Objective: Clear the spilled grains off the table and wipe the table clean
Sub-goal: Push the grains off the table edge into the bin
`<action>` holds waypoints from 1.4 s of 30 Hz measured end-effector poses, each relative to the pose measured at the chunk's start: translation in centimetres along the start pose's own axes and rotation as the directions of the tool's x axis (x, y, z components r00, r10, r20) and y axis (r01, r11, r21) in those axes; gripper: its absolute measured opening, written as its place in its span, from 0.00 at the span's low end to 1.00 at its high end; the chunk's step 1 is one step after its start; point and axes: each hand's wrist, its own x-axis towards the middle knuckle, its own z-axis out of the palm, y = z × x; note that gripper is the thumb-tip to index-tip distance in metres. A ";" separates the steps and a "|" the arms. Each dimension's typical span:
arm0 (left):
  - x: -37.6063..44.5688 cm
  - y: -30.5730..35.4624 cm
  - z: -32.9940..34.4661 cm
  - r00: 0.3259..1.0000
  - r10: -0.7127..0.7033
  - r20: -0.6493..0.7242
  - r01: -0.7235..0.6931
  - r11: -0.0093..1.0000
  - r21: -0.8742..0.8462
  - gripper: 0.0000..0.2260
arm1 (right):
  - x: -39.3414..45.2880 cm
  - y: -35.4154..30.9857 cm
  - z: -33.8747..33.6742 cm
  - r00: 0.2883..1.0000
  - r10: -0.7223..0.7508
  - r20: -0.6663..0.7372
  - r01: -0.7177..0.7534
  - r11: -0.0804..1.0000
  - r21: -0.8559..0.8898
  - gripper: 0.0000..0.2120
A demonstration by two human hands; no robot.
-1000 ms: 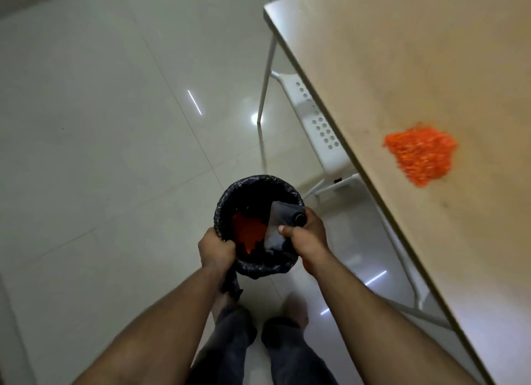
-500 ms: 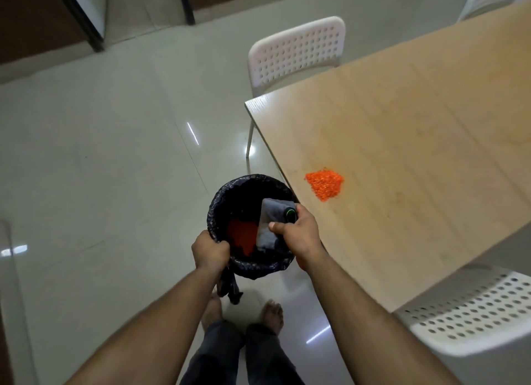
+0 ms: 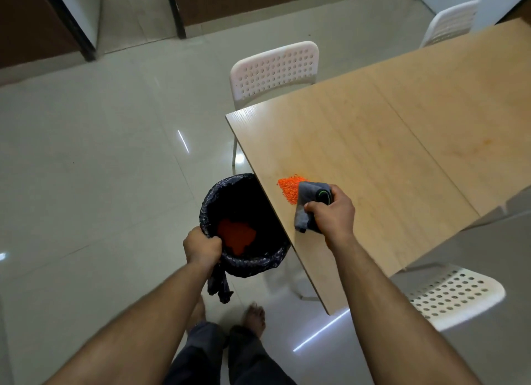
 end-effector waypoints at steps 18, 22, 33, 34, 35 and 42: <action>-0.8 1.0 1.2 0.999 -0.030 -0.029 0.028 0.997 -0.067 0.03 | 2.6 -0.4 0.7 0.985 -0.166 0.047 0.168 0.863 -0.476 0.22; -0.7 0.9 1.4 0.999 -0.033 -0.024 0.031 0.996 -0.081 0.04 | 1.9 -0.2 1.2 0.975 -0.190 0.113 0.221 0.860 -0.460 0.19; -1.3 1.7 1.2 0.998 -0.050 -0.027 0.045 0.988 -0.147 0.03 | -2.1 -0.1 5.3 0.933 -0.252 0.256 0.340 0.851 -0.400 0.18; -1.2 1.7 1.2 0.998 -0.048 -0.029 0.043 0.988 -0.150 0.03 | -2.4 -0.2 5.6 0.929 -0.251 0.270 0.344 0.857 -0.385 0.18; -1.2 1.9 1.2 0.999 -0.047 -0.026 0.043 0.988 -0.151 0.03 | -2.5 -0.3 5.9 0.928 -0.243 0.281 0.338 0.869 -0.363 0.18; -0.4 2.3 1.4 0.999 -0.042 -0.020 0.038 0.987 -0.158 0.04 | -0.3 -0.9 3.8 0.943 -0.250 0.219 0.295 0.933 -0.207 0.20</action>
